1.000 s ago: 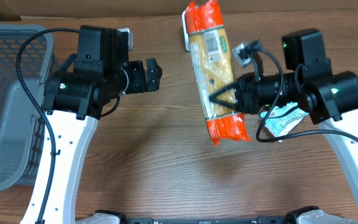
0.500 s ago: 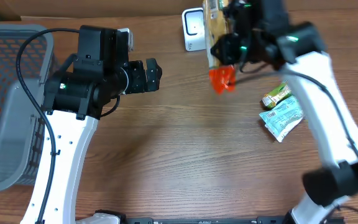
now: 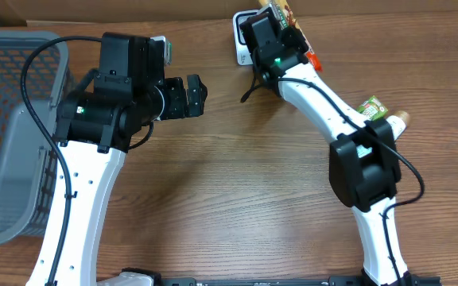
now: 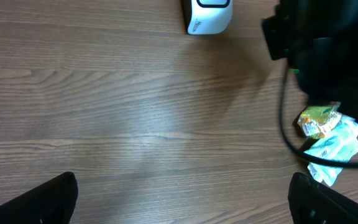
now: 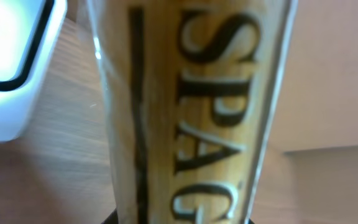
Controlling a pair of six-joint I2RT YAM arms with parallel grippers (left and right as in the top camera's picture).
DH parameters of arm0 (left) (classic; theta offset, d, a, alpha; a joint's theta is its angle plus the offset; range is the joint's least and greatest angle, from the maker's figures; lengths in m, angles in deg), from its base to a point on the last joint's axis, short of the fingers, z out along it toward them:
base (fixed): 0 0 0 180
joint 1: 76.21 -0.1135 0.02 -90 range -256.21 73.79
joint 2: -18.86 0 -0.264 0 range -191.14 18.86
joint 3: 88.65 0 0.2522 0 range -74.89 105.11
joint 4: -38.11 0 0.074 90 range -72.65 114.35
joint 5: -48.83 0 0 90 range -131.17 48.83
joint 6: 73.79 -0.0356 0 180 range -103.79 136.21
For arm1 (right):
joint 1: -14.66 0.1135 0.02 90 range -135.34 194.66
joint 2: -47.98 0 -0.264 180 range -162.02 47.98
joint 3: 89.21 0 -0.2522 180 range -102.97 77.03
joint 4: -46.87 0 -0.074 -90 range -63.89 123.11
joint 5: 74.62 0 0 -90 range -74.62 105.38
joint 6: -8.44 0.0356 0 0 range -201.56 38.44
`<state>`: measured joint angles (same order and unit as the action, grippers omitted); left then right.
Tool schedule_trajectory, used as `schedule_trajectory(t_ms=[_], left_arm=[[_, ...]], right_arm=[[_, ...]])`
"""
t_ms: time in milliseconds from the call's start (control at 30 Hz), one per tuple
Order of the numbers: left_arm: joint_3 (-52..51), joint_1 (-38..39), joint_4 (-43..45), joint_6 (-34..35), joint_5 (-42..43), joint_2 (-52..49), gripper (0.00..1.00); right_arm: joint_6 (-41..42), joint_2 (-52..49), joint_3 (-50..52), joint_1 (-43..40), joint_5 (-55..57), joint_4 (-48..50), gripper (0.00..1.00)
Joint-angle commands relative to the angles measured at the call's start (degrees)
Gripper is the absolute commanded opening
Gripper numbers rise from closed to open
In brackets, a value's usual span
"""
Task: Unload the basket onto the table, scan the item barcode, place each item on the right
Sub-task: 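Lift the spaghetti pack and carry it toward the scanner, then hold the spaghetti pack over the barcode scanner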
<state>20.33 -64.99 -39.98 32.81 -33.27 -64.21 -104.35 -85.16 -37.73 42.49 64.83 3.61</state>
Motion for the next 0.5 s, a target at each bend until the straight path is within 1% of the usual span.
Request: schedule_trajectory(t_ms=[0, 100, 167, 467], left_arm=[[0.20, 0.04, 0.02, 0.15, 0.26, -0.09, 1.00], [0.20, 0.04, 0.02, 0.15, 0.26, -0.09, 1.00], [0.20, 0.04, 0.04, 0.15, 0.26, -0.09, 1.00], [0.20, 0.04, 0.02, 0.15, 0.26, -0.09, 0.99]], right_arm=[[-13.55, -2.71, -2.62, 0.28, 12.83, 7.74, 0.04], [-17.90, -5.11, -2.62, 0.28, 15.32, 12.66, 0.04], [-18.21, -6.10, -2.62, 0.28, 15.93, 14.51, 0.04], [-17.97, -7.37, -2.58, 0.31, 15.37, 14.01, 0.04]])
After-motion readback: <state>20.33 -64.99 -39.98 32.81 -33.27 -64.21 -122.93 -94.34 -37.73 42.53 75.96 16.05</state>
